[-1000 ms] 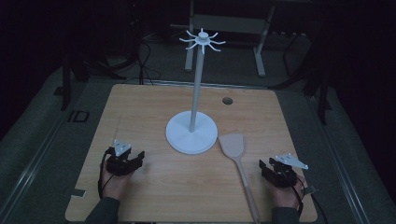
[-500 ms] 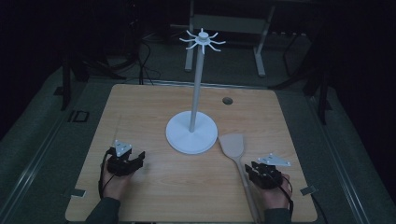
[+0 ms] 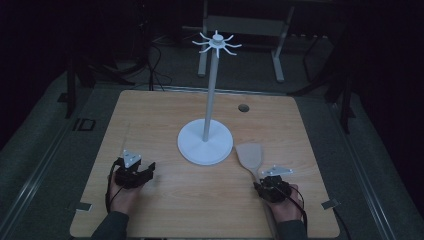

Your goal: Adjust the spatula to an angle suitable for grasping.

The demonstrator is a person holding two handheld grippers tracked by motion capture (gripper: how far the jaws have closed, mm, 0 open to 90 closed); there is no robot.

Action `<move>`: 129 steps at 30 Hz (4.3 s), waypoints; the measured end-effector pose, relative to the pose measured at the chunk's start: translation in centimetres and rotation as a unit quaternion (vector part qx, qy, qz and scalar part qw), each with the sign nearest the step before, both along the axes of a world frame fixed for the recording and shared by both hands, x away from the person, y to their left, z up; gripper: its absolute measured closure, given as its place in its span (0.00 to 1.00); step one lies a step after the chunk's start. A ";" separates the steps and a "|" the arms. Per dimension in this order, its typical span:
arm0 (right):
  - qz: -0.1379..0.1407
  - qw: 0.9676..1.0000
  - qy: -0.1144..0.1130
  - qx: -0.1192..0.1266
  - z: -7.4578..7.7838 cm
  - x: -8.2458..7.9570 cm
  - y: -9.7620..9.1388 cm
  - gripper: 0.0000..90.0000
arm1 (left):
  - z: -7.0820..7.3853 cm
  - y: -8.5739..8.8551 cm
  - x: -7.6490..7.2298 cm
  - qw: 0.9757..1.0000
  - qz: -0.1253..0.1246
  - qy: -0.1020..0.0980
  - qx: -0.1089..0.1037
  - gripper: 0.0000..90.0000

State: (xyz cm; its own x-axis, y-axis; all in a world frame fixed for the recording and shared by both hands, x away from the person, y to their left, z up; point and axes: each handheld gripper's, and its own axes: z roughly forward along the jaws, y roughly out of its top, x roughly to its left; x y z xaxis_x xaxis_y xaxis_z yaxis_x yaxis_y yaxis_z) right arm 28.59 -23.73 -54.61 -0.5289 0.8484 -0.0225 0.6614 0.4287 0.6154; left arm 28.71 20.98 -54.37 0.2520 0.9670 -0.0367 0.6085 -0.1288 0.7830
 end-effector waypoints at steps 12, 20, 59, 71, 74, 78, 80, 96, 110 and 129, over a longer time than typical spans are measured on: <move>-0.003 1.000 0.003 -0.008 0.1 1.1 -3.0 0.70 | 0.0 -0.1 0.0 1.000 0.000 0.001 0.001 0.48; 0.019 1.000 0.000 0.008 -0.1 2.4 -2.2 0.81 | 0.0 0.0 0.0 1.000 0.001 0.001 -0.001 0.48; 0.293 0.956 -0.021 0.005 -0.5 -0.1 10.3 0.79 | 0.1 0.2 -0.1 1.000 0.005 -0.002 -0.003 0.48; 0.247 0.966 -0.042 0.067 1.3 -3.6 4.0 0.84 | 0.0 0.2 -0.1 1.000 0.005 -0.002 -0.003 0.48; 0.242 0.967 -0.037 0.065 1.2 -4.7 2.3 0.95 | 0.0 0.1 -0.1 1.000 0.005 -0.001 -0.003 0.48; 0.242 0.969 -0.022 0.054 0.8 -6.2 0.8 0.98 | 0.0 0.1 -0.1 1.000 0.005 0.000 -0.002 0.48; 0.241 0.969 -0.015 0.053 0.6 -6.9 0.2 0.98 | 0.0 0.1 -0.1 1.000 0.005 0.000 -0.002 0.48; 0.177 0.984 -0.026 0.006 -0.5 -5.2 -2.3 1.00 | 0.0 -0.1 0.0 1.000 0.003 0.001 0.001 0.48; 0.059 0.996 -0.055 0.042 -0.9 0.0 -2.9 1.00 | 0.0 -0.1 -0.1 1.000 0.000 0.000 0.000 0.48; -0.091 0.992 -0.067 0.053 -1.4 1.4 -5.6 1.00 | 0.3 -0.3 -0.2 1.000 -0.008 -0.006 -0.008 0.48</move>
